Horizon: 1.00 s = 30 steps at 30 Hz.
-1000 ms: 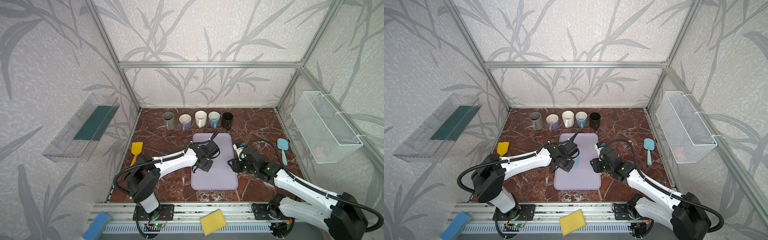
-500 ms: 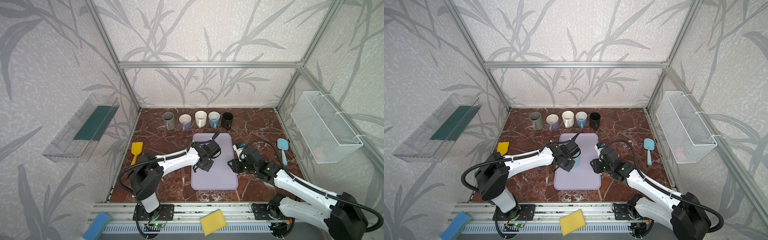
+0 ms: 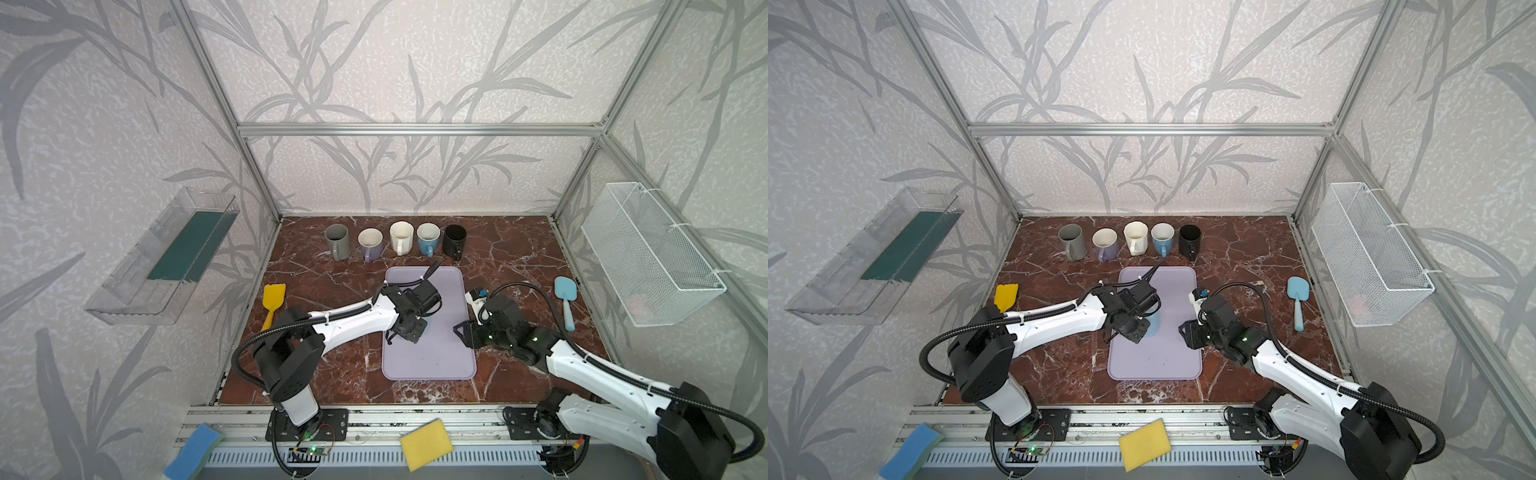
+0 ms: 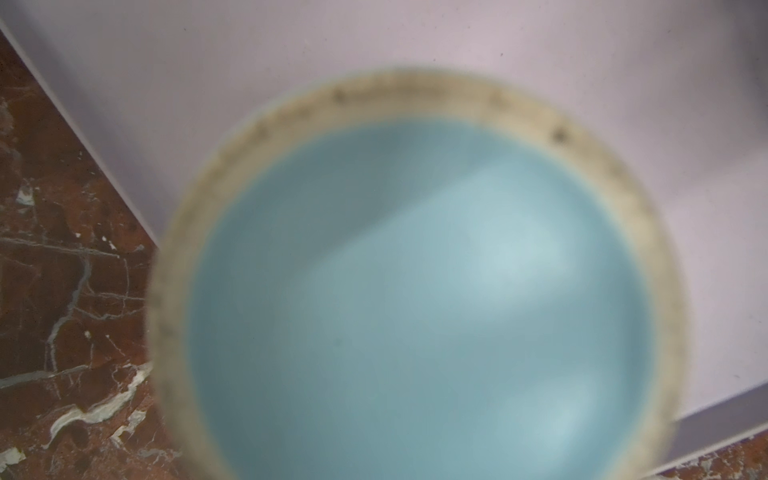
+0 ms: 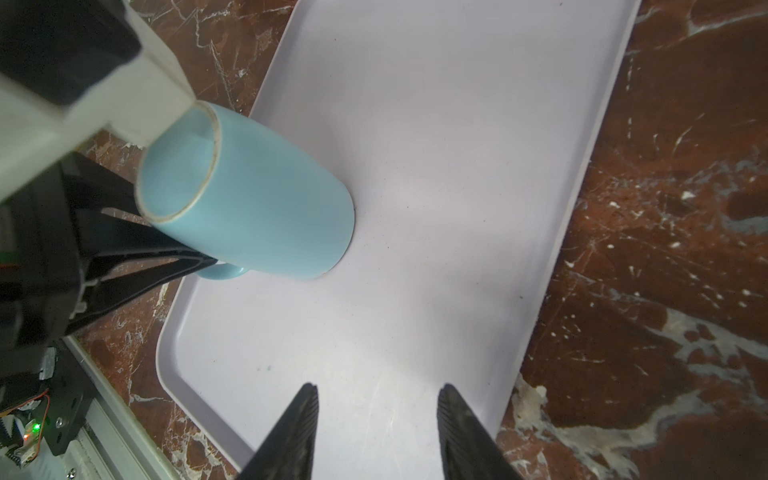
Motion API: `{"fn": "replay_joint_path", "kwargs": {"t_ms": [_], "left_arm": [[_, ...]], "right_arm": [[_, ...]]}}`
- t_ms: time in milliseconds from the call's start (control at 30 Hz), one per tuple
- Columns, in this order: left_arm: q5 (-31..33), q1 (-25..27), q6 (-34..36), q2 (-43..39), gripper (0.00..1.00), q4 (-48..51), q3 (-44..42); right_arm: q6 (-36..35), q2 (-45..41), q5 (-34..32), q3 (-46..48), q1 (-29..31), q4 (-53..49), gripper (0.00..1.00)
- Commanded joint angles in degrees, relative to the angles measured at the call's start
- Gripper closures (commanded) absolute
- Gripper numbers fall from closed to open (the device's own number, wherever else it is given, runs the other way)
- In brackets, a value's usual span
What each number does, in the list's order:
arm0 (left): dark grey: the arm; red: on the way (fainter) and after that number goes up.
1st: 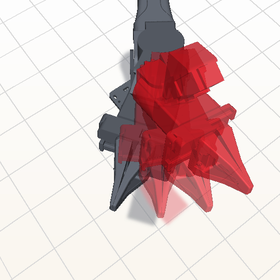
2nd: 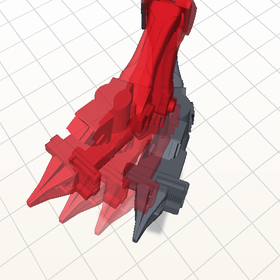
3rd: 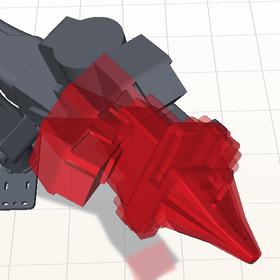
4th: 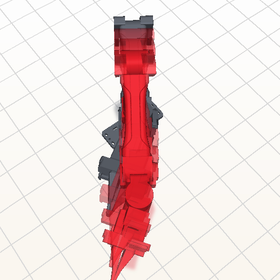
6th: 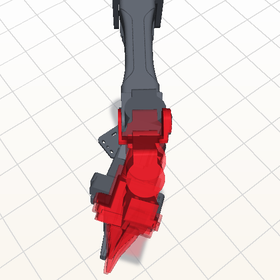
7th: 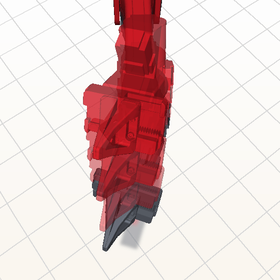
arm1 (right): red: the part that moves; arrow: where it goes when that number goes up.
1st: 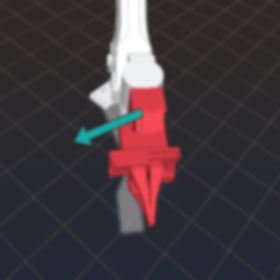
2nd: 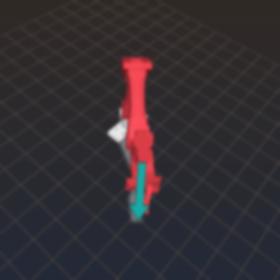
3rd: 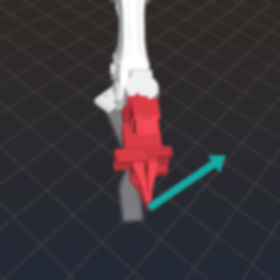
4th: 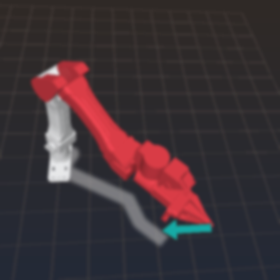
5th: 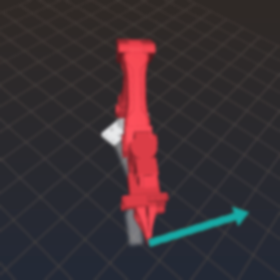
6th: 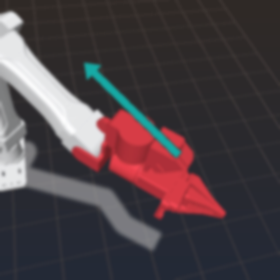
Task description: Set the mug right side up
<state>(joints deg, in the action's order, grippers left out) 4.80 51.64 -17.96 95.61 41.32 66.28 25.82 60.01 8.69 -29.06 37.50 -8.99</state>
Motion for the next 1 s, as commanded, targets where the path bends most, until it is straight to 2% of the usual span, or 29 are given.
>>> {"fn": "replay_joint_path", "kwargs": {"t_ms": [0,433,967], "left_arm": [[0.8,-0.1,0.2,-3.7,1.0,-2.1,0.6],[-3.7,-2.2,-1.5,-11.2,1.0,-9.9,-4.5],[-14.2,-8.5,-6.4,-25.8,1.0,-29.0,-17.4]], "right_arm": [[0.8,0.2,1.4,0.5,-0.2,2.0,0.52],[3.6,-1.5,4.5,3.5,-0.2,7.5,0.51],[8.5,0.3,9.0,7.4,-0.2,20.4,0.51]]}}
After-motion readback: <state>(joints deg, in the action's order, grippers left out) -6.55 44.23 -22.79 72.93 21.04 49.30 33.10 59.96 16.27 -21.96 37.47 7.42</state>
